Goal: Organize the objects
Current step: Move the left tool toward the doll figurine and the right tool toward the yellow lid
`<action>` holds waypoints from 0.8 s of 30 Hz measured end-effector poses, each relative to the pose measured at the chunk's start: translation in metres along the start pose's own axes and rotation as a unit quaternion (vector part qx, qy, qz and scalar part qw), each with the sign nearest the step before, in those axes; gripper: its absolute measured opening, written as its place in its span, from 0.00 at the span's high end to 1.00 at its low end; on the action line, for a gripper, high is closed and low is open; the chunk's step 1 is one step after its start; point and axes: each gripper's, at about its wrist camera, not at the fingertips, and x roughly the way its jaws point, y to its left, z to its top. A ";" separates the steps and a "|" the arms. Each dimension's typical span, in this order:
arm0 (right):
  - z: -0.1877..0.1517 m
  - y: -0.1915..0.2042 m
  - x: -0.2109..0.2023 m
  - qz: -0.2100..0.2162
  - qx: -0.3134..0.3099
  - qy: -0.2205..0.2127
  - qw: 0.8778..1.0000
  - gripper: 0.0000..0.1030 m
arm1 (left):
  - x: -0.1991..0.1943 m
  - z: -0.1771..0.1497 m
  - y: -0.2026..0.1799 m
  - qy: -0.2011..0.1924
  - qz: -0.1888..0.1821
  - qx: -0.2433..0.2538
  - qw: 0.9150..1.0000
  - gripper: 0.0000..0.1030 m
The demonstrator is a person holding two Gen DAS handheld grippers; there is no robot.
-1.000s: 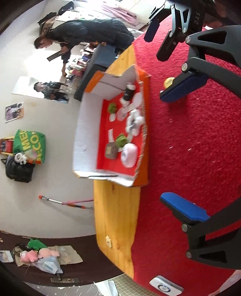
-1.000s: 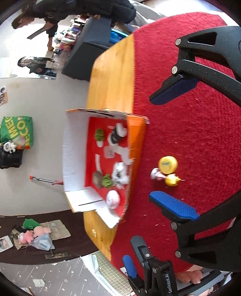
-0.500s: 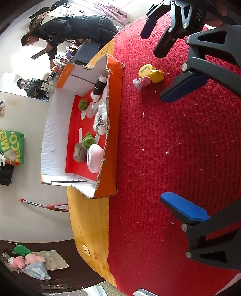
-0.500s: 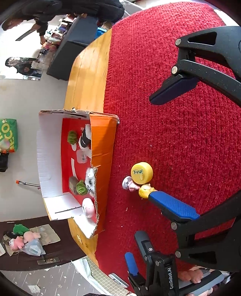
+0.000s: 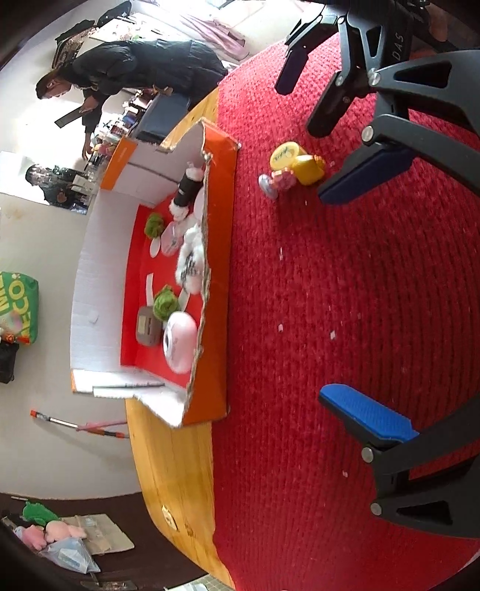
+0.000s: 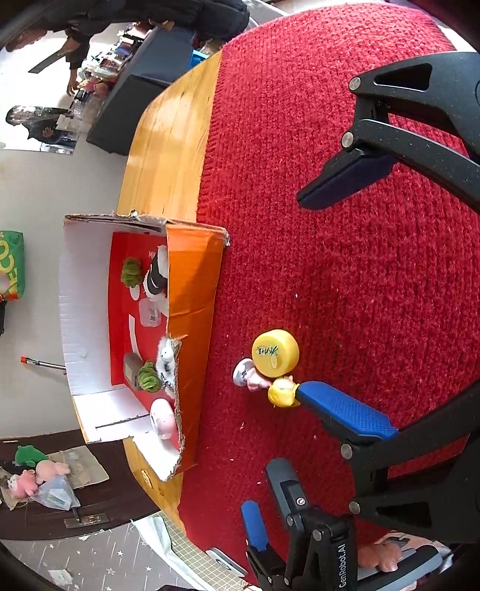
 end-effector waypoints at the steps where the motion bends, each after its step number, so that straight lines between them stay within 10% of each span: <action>1: 0.000 -0.002 -0.001 -0.001 0.001 -0.001 1.000 0.07 | 0.001 0.001 -0.004 0.002 -0.006 0.002 1.000 0.03; 15: 0.002 -0.053 -0.013 -0.007 0.041 -0.003 0.999 0.07 | 0.029 0.008 -0.052 0.030 0.004 0.046 0.998 0.03; 24: 0.004 -0.041 -0.006 0.034 0.019 0.001 0.999 0.07 | 0.028 0.018 -0.016 0.019 0.059 0.036 0.997 0.03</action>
